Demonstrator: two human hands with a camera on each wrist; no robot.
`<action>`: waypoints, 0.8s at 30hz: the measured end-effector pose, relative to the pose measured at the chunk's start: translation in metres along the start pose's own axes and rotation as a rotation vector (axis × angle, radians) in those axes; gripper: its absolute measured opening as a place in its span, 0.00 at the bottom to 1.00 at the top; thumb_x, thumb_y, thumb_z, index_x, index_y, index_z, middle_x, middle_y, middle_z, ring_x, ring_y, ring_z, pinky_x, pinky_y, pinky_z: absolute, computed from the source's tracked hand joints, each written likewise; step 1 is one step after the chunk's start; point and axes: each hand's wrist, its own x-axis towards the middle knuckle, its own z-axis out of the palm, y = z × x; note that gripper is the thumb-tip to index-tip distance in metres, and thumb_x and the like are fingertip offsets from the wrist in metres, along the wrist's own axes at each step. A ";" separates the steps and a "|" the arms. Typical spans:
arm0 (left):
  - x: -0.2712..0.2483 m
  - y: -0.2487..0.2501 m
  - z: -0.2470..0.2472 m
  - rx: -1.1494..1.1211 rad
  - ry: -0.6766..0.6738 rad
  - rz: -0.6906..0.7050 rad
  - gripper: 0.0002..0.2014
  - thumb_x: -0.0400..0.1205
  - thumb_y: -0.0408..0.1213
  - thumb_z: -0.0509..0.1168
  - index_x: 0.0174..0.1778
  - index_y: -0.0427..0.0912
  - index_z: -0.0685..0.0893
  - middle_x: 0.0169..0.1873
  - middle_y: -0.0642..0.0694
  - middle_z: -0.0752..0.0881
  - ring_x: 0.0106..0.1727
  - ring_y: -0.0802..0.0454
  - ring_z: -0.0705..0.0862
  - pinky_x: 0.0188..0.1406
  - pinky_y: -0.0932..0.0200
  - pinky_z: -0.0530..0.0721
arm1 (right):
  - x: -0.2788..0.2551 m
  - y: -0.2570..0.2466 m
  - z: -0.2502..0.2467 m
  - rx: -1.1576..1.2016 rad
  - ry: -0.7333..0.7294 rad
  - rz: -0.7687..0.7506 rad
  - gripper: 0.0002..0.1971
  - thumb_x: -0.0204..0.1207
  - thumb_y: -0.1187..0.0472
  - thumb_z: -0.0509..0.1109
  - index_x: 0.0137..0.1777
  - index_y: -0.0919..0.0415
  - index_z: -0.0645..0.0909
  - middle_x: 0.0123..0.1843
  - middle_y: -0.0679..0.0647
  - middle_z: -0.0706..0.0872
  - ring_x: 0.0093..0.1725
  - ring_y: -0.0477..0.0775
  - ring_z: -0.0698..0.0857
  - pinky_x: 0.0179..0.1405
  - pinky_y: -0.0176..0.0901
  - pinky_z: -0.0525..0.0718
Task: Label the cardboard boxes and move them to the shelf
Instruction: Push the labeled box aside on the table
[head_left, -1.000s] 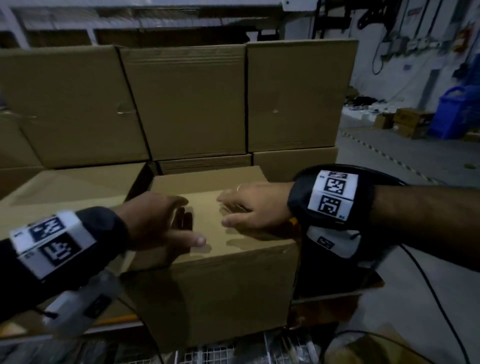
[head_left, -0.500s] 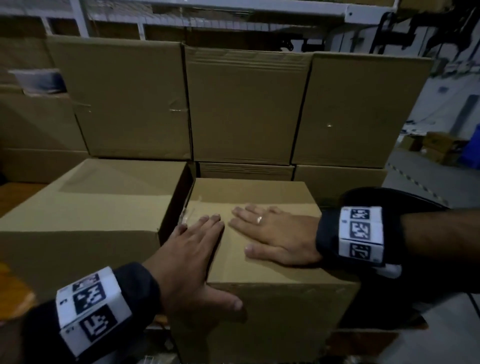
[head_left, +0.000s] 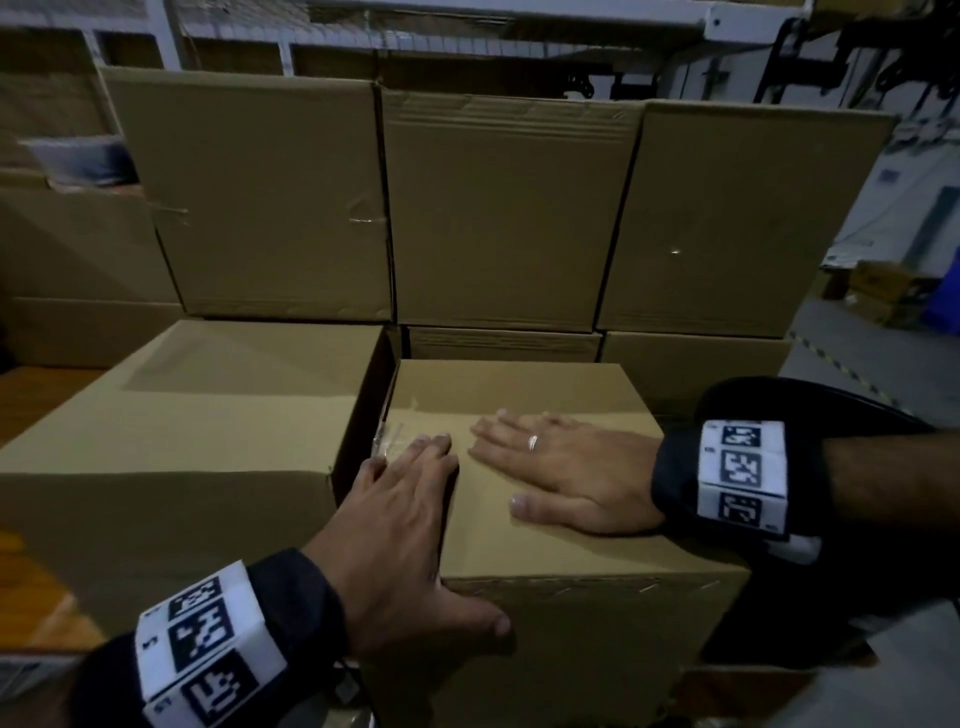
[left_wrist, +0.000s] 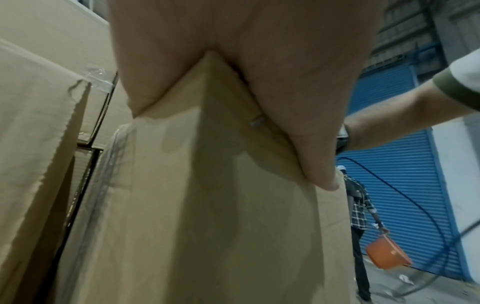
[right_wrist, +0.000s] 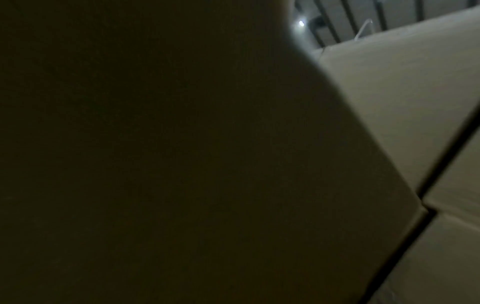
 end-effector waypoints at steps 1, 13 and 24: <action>0.000 0.000 0.000 0.001 0.002 0.000 0.66 0.60 0.81 0.57 0.82 0.44 0.34 0.83 0.51 0.35 0.82 0.57 0.36 0.83 0.49 0.37 | 0.000 0.001 0.001 0.005 -0.007 -0.024 0.33 0.83 0.38 0.43 0.85 0.46 0.39 0.86 0.44 0.37 0.83 0.44 0.39 0.79 0.49 0.41; -0.001 0.000 0.000 -0.019 0.019 -0.007 0.67 0.58 0.82 0.57 0.83 0.44 0.37 0.83 0.52 0.37 0.82 0.57 0.37 0.82 0.51 0.36 | -0.018 -0.001 0.004 0.028 0.019 0.142 0.37 0.81 0.33 0.43 0.85 0.49 0.38 0.86 0.45 0.38 0.84 0.46 0.40 0.83 0.52 0.45; -0.002 0.003 -0.002 0.002 0.017 -0.006 0.67 0.55 0.82 0.52 0.83 0.44 0.37 0.83 0.52 0.36 0.82 0.57 0.37 0.80 0.55 0.33 | -0.049 -0.011 0.008 0.105 -0.036 0.116 0.36 0.82 0.36 0.41 0.85 0.49 0.38 0.85 0.43 0.36 0.82 0.39 0.36 0.83 0.45 0.39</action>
